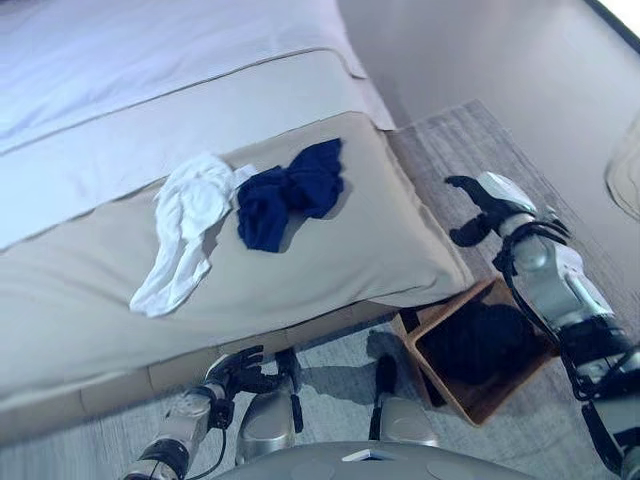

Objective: Pick up the clothes from the bed and place them into the basket

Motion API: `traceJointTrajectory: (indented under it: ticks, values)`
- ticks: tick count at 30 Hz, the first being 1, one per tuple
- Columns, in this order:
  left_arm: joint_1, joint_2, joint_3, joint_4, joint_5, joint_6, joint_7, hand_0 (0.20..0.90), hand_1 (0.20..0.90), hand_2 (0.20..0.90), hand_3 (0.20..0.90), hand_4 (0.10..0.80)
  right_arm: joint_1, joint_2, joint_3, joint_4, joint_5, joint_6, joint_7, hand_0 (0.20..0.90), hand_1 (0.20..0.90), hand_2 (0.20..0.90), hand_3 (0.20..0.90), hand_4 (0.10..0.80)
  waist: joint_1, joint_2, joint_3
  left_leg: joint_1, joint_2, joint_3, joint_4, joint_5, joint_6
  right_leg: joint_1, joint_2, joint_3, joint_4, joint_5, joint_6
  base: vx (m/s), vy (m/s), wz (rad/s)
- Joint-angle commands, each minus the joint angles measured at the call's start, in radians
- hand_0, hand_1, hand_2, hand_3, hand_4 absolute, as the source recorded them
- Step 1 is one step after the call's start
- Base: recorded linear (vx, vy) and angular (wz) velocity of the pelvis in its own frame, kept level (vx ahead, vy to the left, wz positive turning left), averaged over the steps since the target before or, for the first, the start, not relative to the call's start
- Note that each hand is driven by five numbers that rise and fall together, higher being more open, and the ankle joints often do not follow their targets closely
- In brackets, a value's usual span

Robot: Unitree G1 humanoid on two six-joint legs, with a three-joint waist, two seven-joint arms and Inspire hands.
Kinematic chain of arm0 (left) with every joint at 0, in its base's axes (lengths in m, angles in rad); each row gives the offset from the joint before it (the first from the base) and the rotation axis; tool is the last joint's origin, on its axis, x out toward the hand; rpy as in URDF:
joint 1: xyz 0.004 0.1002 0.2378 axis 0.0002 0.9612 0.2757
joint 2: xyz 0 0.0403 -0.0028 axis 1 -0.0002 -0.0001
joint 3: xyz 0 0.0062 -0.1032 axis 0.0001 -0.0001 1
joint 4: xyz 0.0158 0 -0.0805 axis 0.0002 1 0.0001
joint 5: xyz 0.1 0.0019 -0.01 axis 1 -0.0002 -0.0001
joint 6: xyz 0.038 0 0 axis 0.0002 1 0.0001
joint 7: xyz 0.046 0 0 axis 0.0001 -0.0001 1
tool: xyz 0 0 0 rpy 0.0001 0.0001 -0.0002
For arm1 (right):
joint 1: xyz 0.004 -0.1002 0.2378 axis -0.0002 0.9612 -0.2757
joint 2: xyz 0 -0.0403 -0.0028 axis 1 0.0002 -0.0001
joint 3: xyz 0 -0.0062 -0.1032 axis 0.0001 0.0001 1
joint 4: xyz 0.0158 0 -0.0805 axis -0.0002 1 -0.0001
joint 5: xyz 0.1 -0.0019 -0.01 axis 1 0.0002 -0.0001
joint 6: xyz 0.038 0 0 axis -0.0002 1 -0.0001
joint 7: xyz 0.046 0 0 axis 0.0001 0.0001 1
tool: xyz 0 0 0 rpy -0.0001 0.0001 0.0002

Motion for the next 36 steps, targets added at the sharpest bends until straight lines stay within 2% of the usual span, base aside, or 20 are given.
traceJointTrajectory:
  ticks: [1,4,5,6,8,12,16,22,25,27,28,29,32,36]
  values:
    - [-0.029,0.072,-0.049,0.028,-0.024,-0.021,0.012,0.900,0.900,0.900,0.900,0.800,-0.205,-0.004,0.074,0.072,-0.068,0.018,-0.083,0.900,0.900,0.900,0.900,0.800,0.092,-0.034,0.036,-0.005,-0.101,-0.041,0.145,-0.187,0.078,-0.099,0.003,-0.056,0.220,-0.091,-0.066,0.056,0.151,0.66]
    - [-0.052,0.100,-0.077,0.020,-0.042,-0.023,0.014,0.900,0.900,0.900,0.900,0.800,-0.340,0.034,0.160,0.233,-0.063,0.067,-0.146,0.900,0.900,0.900,0.900,0.800,0.161,-0.027,0.078,-0.050,-0.115,-0.082,0.173,-0.183,0.092,-0.114,-0.020,-0.099,0.274,-0.097,-0.068,0.057,0.091,0.64]
    - [-0.053,0.100,-0.077,0.020,-0.042,-0.023,0.014,0.900,0.900,0.900,0.900,0.800,-0.341,0.035,0.161,0.234,-0.063,0.067,-0.147,0.900,0.900,0.900,0.900,0.800,0.161,-0.027,0.078,-0.050,-0.115,-0.082,0.173,-0.183,0.092,-0.114,-0.020,-0.099,0.275,-0.097,-0.068,0.076,0.050,0.57]
    - [-0.064,0.113,-0.090,0.015,-0.052,-0.027,0.012,0.900,0.900,0.900,0.900,0.800,-0.407,0.050,0.195,0.300,-0.065,0.094,-0.177,0.900,0.900,0.900,0.900,0.800,0.196,-0.022,0.099,-0.063,-0.122,-0.104,0.184,-0.201,0.093,-0.120,-0.034,-0.106,0.313,-0.115,-0.061,0.078,0.061,0.54]
    - [-0.076,0.121,-0.097,0.012,-0.071,-0.033,0.016,0.900,0.900,0.900,0.900,0.800,-0.480,0.061,0.225,0.363,-0.064,0.130,-0.212,0.900,0.900,0.900,0.900,0.800,0.228,-0.011,0.125,-0.093,-0.132,-0.122,0.202,-0.202,0.099,-0.139,-0.058,-0.126,0.352,-0.110,-0.061,0.046,0.113,0.41]
    - [-0.074,0.116,-0.102,-0.004,-0.101,-0.058,0.023,0.900,0.900,0.900,0.900,0.800,-0.588,0.100,0.233,0.474,-0.053,0.210,-0.303,0.900,0.900,0.900,0.900,0.800,0.285,0.008,0.161,-0.171,-0.154,-0.156,0.243,-0.197,0.113,-0.192,-0.096,-0.163,0.433,-0.121,-0.061,-0.004,0.109,0.32]
    - [-0.061,0.105,-0.103,-0.014,-0.127,-0.097,0.022,0.900,0.900,0.900,0.900,0.800,-0.665,0.114,0.249,0.565,-0.101,0.275,-0.325,0.900,0.900,0.900,0.900,0.800,0.322,0.026,0.189,-0.241,-0.166,-0.166,0.276,-0.190,0.122,-0.253,-0.129,-0.184,0.508,-0.131,-0.056,-0.027,0.085,0.21]
    - [-0.038,0.109,-0.109,-0.029,-0.153,-0.138,0.006,0.900,0.900,0.900,0.900,0.800,-0.715,0.120,0.285,0.662,-0.153,0.364,-0.228,0.900,0.900,0.900,0.900,0.800,0.352,0.031,0.198,-0.307,-0.166,-0.175,0.297,-0.182,0.123,-0.306,-0.145,-0.208,0.550,-0.142,-0.052,-0.020,0.018,0.14]
    - [-0.036,0.119,-0.106,-0.038,-0.155,-0.148,-0.002,0.900,0.900,0.900,0.900,0.800,-0.722,0.124,0.299,0.749,-0.134,0.411,-0.067,0.900,0.900,0.900,0.900,0.800,0.365,0.027,0.198,-0.333,-0.165,-0.179,0.311,-0.184,0.124,-0.325,-0.147,-0.218,0.571,-0.146,-0.052,-0.011,-0.035,0.05]
    - [-0.038,0.134,-0.103,-0.059,-0.151,-0.139,-0.004,0.900,0.900,0.900,0.900,0.800,-0.711,0.120,0.305,0.800,-0.128,0.400,0.041,0.900,0.900,0.900,0.900,0.800,0.372,0.022,0.198,-0.342,-0.163,-0.187,0.314,-0.184,0.124,-0.329,-0.143,-0.224,0.575,-0.143,-0.051,0.018,-0.108,0.04]
    - [-0.041,0.142,-0.102,-0.071,-0.149,-0.129,-0.005,0.900,0.900,0.900,0.900,0.800,-0.708,0.117,0.308,0.816,-0.113,0.392,0.069,0.846,0.846,0.846,0.837,0.737,0.375,0.019,0.198,-0.343,-0.162,-0.191,0.313,-0.182,0.123,-0.326,-0.139,-0.228,0.571,-0.142,-0.049,0.025,-0.154,0.06]
    - [-0.049,0.155,-0.106,-0.089,-0.147,-0.115,-0.005,0.900,0.900,0.900,0.900,0.800,-0.706,0.112,0.300,0.834,-0.073,0.353,0.026,0.300,0.300,0.300,0.200,0.100,0.378,0.014,0.198,-0.341,-0.160,-0.197,0.312,-0.182,0.120,-0.321,-0.134,-0.231,0.564,-0.133,-0.044,0.021,-0.126,0.08]
    - [-0.055,0.167,-0.106,-0.103,-0.142,-0.103,-0.001,0.900,0.900,0.900,0.900,0.800,-0.717,0.114,0.288,0.829,-0.042,0.333,-0.020,0.300,0.300,0.300,0.200,0.100,0.380,0.007,0.198,-0.336,-0.156,-0.201,0.313,-0.186,0.118,-0.312,-0.125,-0.230,0.553,-0.128,-0.043,0.009,-0.106,0.05]
    - [-0.069,0.192,-0.110,-0.103,-0.122,-0.075,0.017,0.900,0.900,0.900,0.900,0.800,-0.762,0.119,0.271,0.781,0.096,0.226,-0.205,0.300,0.300,0.300,0.200,0.100,0.370,-0.026,0.198,-0.294,-0.139,-0.197,0.308,-0.205,0.113,-0.279,-0.099,-0.221,0.517,-0.103,-0.033,-0.008,-0.117,-0.04]
